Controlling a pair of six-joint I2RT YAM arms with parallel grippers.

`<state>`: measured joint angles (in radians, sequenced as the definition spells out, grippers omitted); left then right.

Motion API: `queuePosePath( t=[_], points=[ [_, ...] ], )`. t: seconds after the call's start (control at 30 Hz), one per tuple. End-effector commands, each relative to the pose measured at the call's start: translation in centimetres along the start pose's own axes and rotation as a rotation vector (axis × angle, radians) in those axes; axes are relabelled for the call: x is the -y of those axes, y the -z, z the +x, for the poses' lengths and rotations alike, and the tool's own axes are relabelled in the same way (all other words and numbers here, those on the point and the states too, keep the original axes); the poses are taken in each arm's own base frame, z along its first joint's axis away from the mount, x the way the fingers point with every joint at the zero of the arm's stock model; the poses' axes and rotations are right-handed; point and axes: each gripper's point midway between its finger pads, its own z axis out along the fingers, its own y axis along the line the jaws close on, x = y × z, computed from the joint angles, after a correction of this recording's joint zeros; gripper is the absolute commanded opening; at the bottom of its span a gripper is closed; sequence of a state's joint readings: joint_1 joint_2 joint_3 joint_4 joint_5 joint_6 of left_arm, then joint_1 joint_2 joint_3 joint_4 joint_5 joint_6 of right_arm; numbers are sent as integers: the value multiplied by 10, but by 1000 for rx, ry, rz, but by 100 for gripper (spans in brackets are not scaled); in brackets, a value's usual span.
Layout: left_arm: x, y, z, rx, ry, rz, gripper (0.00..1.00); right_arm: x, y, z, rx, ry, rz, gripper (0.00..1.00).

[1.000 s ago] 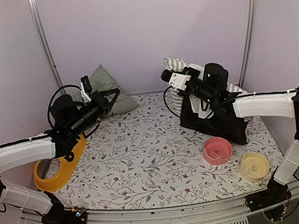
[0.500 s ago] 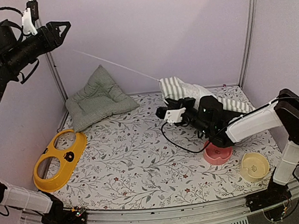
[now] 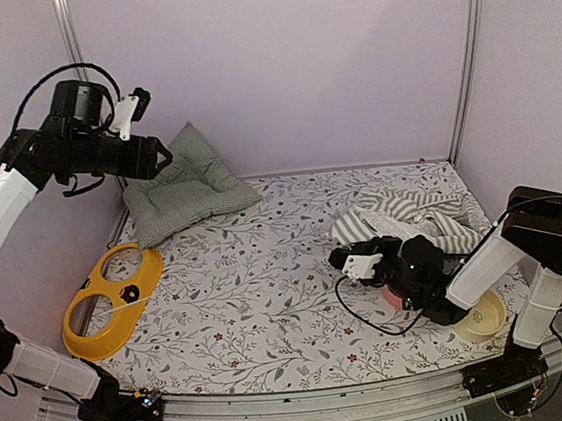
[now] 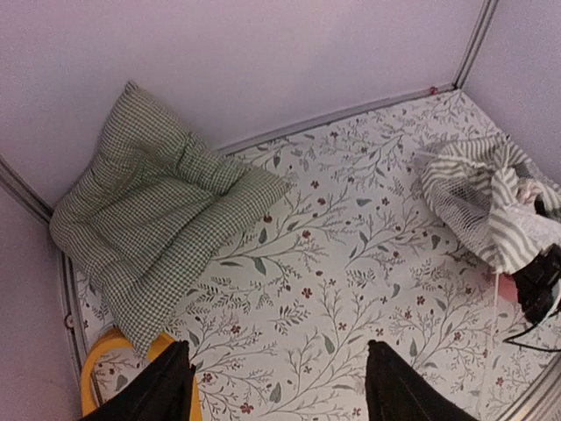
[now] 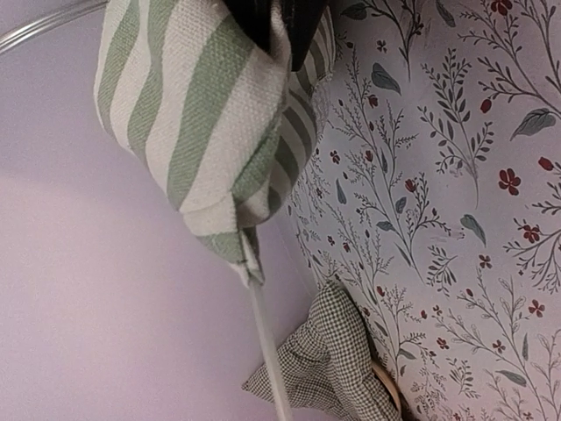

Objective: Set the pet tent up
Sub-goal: Pick up the tent pole from the center of the board.

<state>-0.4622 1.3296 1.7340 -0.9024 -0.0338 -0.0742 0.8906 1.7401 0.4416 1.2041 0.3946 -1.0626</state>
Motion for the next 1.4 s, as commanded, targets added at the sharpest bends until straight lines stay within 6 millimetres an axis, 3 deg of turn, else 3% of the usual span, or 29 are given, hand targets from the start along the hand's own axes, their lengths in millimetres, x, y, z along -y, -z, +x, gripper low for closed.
queuePosePath(
  t=[0.0, 0.13, 0.2, 0.33, 0.67, 0.83, 0.93, 1.1, 1.37],
  points=[
    [19, -34, 84, -288, -29, 68, 68, 39, 7, -4, 24, -75, 144, 0],
    [47, -48, 140, -456, 8, 159, 65, 46, 12, -3, 37, -80, 163, 0],
    [63, -46, 156, -500, 32, 211, 64, 48, 16, -3, 46, -79, 160, 0],
    [97, -29, 155, -470, 91, 401, 65, 43, 24, -2, 56, -95, 124, 0],
    [120, 20, 160, -428, 224, 575, 67, 28, 37, 1, 44, -118, 71, 0],
    [131, 57, 145, -366, 286, 677, 67, 20, 40, 9, 15, -121, 75, 0],
    [143, 70, 164, -429, 304, 721, 66, 18, 41, 8, 18, -117, 76, 0],
    [186, 90, 202, -572, 285, 829, 61, 17, 40, 8, 18, -96, 91, 0],
    [204, 111, 229, -741, 230, 847, 43, 20, 42, 5, 20, -88, 100, 0]
  ],
)
